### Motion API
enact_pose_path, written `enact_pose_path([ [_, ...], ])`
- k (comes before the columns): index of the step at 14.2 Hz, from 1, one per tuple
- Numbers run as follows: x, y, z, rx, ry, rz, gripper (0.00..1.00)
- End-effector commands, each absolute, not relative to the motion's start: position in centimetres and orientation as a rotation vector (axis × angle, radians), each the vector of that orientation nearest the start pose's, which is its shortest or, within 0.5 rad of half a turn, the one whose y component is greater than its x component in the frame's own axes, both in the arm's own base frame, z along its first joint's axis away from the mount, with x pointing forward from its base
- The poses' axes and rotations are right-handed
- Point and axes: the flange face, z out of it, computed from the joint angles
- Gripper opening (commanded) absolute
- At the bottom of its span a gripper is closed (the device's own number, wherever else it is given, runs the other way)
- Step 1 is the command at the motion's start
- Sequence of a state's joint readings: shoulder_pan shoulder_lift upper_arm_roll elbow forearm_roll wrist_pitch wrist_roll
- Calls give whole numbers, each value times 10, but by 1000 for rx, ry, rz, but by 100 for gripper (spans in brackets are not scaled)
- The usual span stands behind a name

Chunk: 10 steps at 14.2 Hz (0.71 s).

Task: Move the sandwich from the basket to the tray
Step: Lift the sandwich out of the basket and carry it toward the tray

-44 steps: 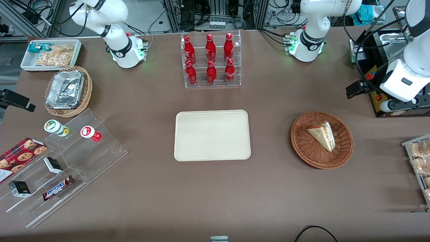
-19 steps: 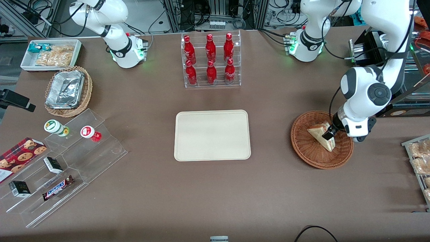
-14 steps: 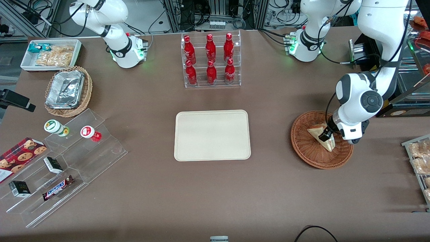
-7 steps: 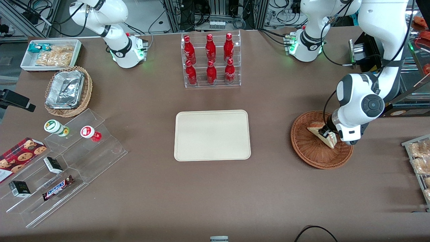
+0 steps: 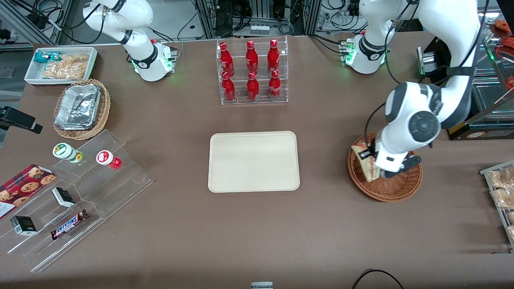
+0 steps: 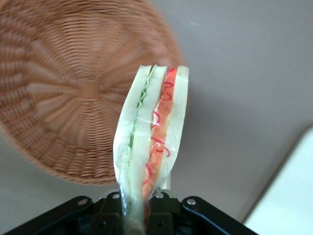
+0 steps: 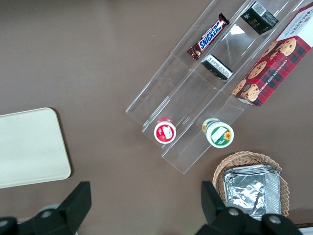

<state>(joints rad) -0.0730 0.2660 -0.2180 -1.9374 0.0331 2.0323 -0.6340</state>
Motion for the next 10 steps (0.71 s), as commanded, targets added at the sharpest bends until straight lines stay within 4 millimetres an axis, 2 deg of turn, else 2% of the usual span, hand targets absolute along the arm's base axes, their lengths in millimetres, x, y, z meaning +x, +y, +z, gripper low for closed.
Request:
enact_pose_path([
  [1,583,-223,325,-3071,-356,262,5],
  [3,579,-284,319,-3084,-292,246,1],
  [5,572,-330,311,-3094,-261,232,0],
  [7,559,-386,306,-3110,-214,216,0],
  [8,551,-410,303,-3114,-214,210,0],
  [10,546,-445,298,-3133,-207,200,0],
])
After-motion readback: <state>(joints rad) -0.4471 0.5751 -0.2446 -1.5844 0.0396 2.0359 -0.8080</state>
